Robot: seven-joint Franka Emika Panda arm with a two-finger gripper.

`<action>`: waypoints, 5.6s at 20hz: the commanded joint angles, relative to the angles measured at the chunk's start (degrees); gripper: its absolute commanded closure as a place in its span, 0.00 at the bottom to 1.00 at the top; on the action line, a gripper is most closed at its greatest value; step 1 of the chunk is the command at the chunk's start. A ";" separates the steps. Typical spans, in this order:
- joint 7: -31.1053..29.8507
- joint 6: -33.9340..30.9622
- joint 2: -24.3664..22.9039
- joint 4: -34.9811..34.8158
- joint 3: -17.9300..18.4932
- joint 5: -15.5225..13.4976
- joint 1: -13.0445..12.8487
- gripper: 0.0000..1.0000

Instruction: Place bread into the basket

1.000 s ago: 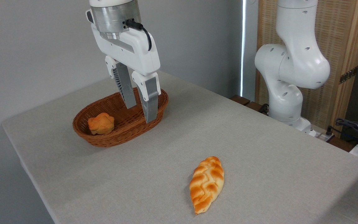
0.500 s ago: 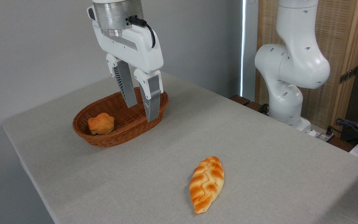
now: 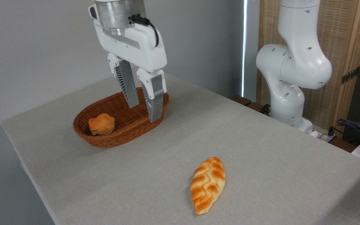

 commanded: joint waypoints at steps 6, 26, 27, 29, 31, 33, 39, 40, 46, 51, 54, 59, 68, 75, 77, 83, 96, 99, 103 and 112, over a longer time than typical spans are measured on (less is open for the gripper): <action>-0.14 15.00 -11.16 -19.73 6.90 -0.81 -0.63 0.00; -0.14 24.96 -11.16 -36.27 13.58 -0.64 -0.54 0.00; -0.14 24.96 -11.16 -36.36 13.58 -0.64 -0.45 0.00; -0.05 25.04 -11.16 -36.80 13.58 -0.64 -0.54 0.00; 0.30 25.13 -11.07 -37.15 13.67 -0.37 -0.45 0.00; 0.30 25.39 -10.98 -37.50 13.67 -0.37 -0.45 0.00; 0.12 27.41 -10.54 -38.82 13.67 -0.55 -0.63 0.00; 0.21 27.50 -10.54 -38.82 13.67 -0.55 -0.63 0.00; 1.17 27.51 -10.54 -39.09 13.76 -0.11 -0.63 0.00; 1.53 27.51 -10.46 -39.70 13.85 -0.02 -0.54 0.00; 2.58 27.51 -10.37 -40.23 14.64 -0.11 -0.36 0.00; 2.50 28.20 -10.02 -41.72 14.81 -0.11 -0.80 0.01; 3.02 29.35 -9.75 -41.72 14.81 -0.20 -0.89 0.50; 3.02 29.35 -9.75 -41.64 14.81 -0.28 -0.98 0.50; 3.02 29.35 -9.75 -41.64 14.81 -0.29 -0.98 0.50; 2.24 29.09 -10.02 -39.71 14.81 -0.81 -3.43 0.50; -26.93 11.07 -10.11 -22.83 -4.76 -5.99 -15.92 0.41; -29.32 11.33 -9.93 -22.12 -9.43 -6.26 -15.92 0.32; -35.11 18.26 -9.05 -22.21 -12.86 -7.58 -15.92 0.28; -34.69 18.19 -8.96 -20.20 -11.65 -4.79 -14.78 0.00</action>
